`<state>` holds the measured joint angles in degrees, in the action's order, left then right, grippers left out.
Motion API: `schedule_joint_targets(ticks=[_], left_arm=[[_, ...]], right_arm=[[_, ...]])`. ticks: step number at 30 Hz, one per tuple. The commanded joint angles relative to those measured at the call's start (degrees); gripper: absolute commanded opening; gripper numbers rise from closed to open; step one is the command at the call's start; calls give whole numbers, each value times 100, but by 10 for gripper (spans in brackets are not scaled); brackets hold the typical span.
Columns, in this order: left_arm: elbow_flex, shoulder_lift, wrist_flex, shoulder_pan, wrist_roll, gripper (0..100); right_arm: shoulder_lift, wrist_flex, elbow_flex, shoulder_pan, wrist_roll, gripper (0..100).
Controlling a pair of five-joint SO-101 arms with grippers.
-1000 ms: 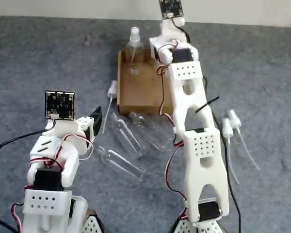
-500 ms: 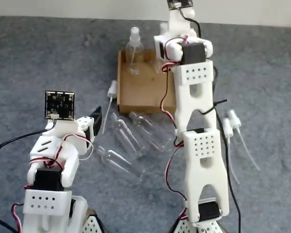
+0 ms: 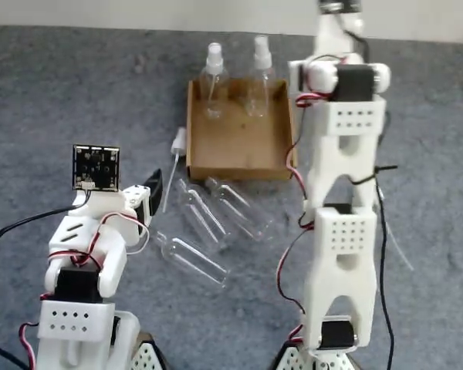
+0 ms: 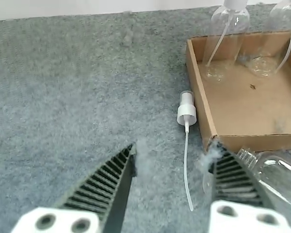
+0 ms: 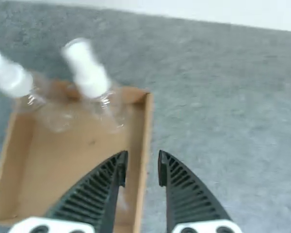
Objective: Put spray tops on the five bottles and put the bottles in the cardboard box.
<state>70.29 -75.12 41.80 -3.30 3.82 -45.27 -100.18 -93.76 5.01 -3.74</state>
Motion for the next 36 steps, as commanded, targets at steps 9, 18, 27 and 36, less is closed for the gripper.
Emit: schedule_joint_targets(ticks=[9,18,27,36], left_arm=[[-31,22,-132,-66,-44,185],[-31,22,-132,-66,-44,185],[-31,22,-123,-48,-44,185],[-31,22,-114,-48,-44,185]], right_arm=[[3820,-110,5895,1068,-519,56],[5341,1666,9807,2686,-1204,188],[4980,3204,11160,2800,-1204,235],[4479,3952,11451,2721,-1204,235]])
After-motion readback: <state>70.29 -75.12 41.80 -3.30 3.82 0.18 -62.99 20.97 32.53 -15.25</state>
